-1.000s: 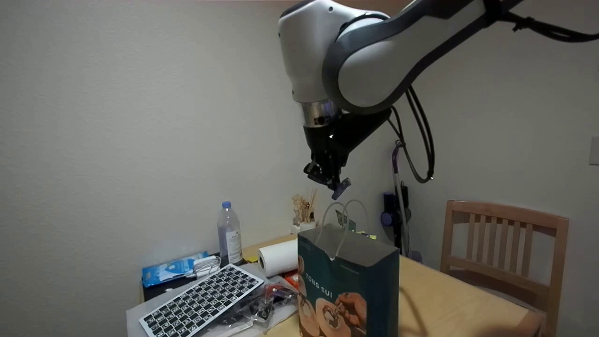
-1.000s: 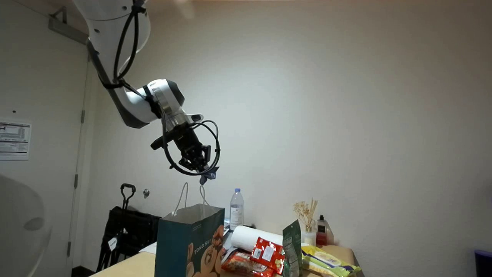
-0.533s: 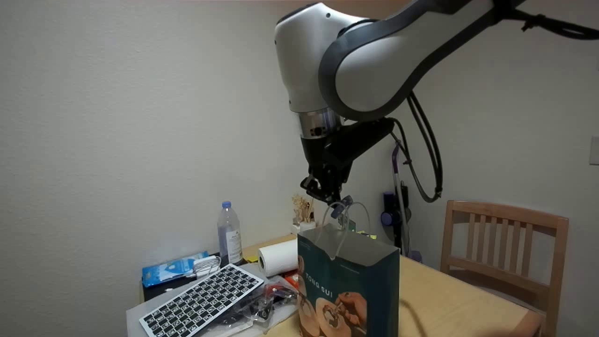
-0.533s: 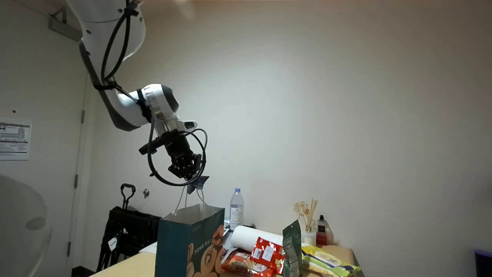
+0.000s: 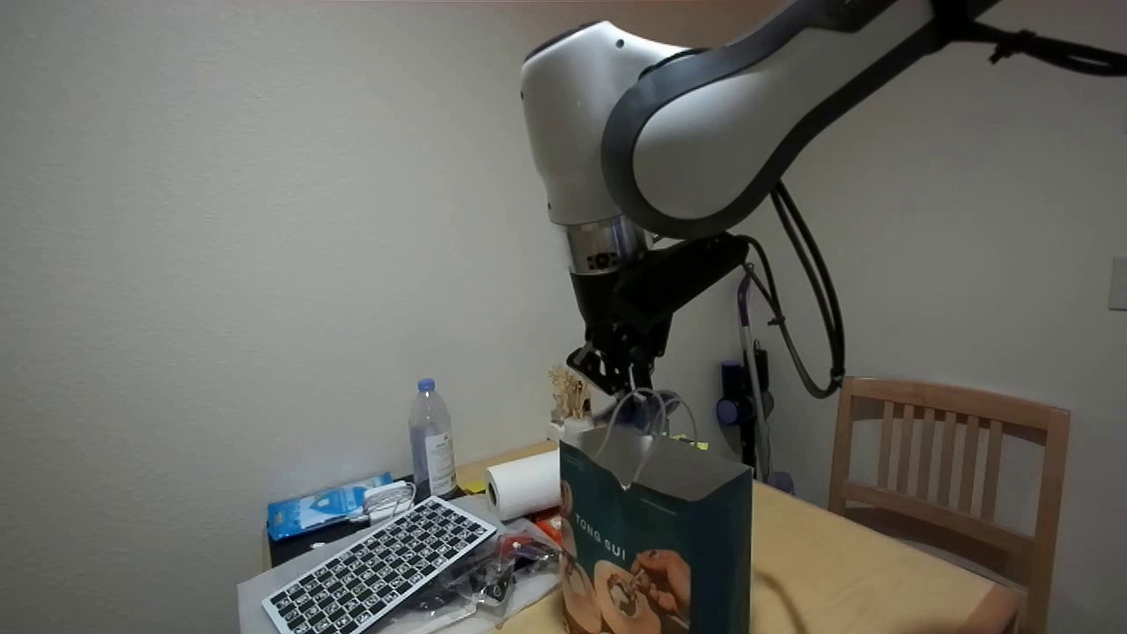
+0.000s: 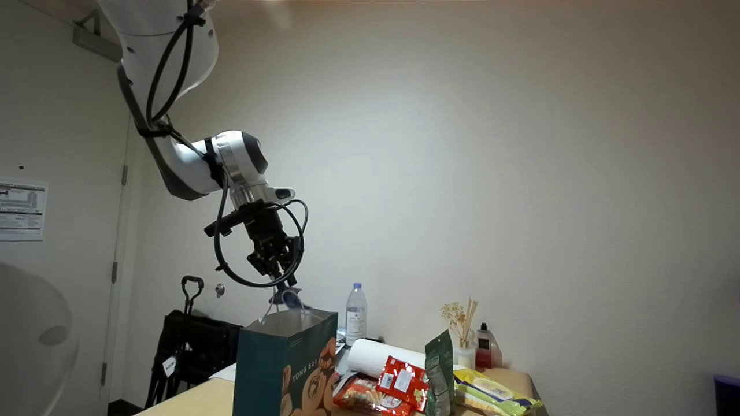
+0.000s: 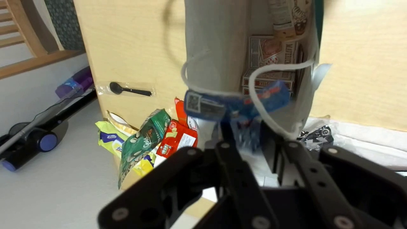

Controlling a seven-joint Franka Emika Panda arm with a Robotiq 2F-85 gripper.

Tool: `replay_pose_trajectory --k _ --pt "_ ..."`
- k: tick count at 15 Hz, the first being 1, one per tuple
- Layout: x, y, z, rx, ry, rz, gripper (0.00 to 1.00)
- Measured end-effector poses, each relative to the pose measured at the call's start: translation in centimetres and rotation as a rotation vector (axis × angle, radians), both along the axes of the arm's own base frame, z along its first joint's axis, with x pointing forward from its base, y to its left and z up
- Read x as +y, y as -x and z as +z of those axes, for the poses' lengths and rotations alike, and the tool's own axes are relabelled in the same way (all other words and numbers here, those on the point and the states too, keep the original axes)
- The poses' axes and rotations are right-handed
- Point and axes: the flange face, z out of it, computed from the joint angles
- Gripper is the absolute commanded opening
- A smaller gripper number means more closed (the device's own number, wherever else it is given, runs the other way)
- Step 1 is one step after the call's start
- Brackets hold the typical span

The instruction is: Put the blue sachet in the green paper bag.

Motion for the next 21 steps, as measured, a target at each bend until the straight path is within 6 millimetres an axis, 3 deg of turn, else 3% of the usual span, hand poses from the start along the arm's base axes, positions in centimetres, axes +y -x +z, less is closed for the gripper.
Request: replay_pose_trajectory --k 6,10,17,21 --pt "0.0 0.0 0.0 0.000 0.000 0.001 0.98" --pt "0.2 0.1 0.4 -0.010 0.001 0.006 1.00" --pt "1.4 0.9 6.3 -0.247 0.045 0.084 1.00" --pt "1.4 1.4 7.4 -0.294 0.066 0.097 1.00"
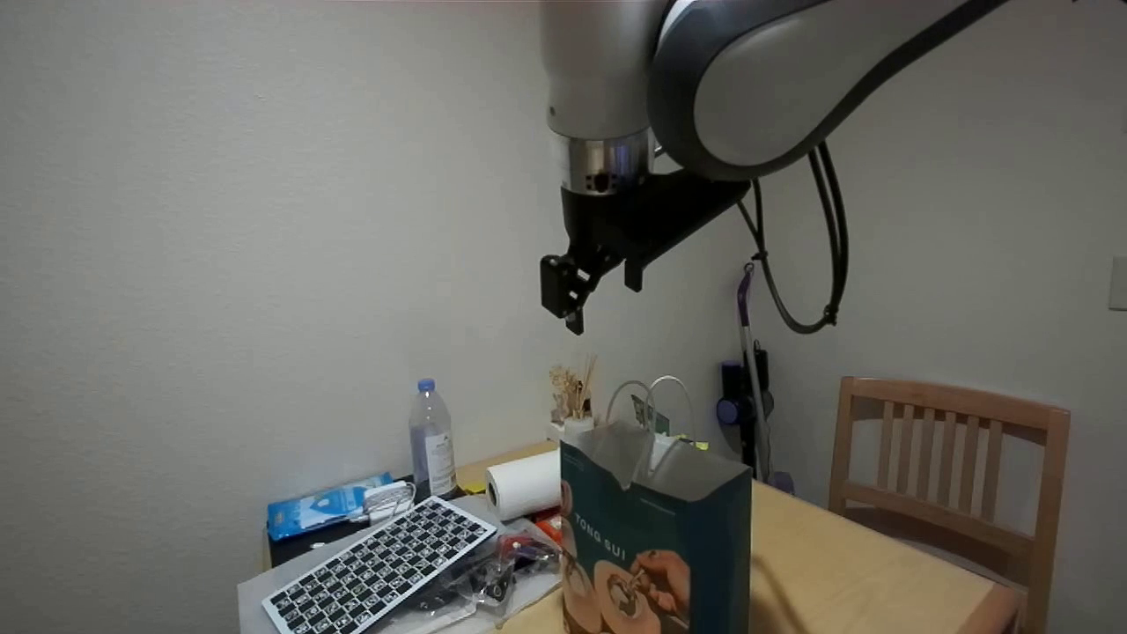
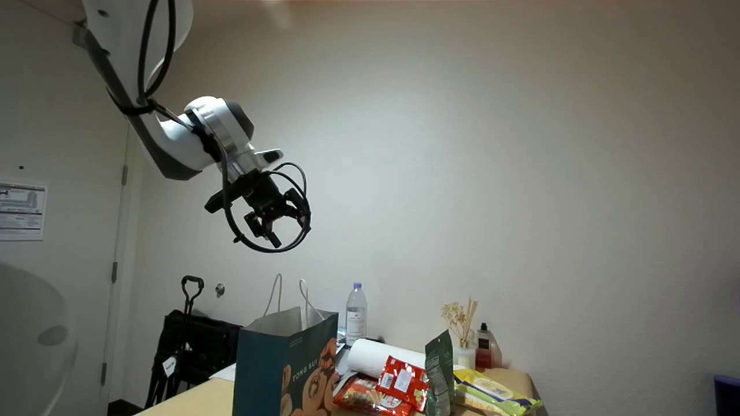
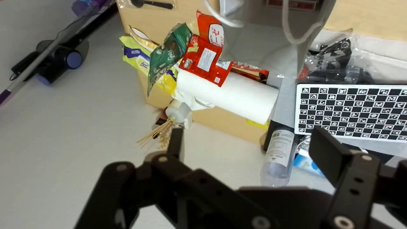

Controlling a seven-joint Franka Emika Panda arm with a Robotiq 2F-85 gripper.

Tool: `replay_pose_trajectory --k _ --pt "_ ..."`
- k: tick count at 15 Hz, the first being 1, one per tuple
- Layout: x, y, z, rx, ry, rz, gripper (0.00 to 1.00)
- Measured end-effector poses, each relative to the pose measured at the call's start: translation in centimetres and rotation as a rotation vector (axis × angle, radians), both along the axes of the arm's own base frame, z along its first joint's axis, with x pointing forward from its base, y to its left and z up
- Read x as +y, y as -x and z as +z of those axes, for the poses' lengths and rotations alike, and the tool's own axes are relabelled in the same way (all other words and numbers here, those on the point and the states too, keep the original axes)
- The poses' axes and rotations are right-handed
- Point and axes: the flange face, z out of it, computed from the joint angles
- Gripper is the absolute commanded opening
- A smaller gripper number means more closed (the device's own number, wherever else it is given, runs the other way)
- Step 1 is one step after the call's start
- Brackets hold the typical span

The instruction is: Put the blue sachet in the green paper bag.

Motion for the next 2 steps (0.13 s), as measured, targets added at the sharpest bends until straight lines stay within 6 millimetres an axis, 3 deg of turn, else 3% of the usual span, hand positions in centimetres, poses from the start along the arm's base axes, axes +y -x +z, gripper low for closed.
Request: replay_pose_trajectory --k 2 --pt "-0.02 0.04 -0.13 0.001 0.001 0.001 1.00"
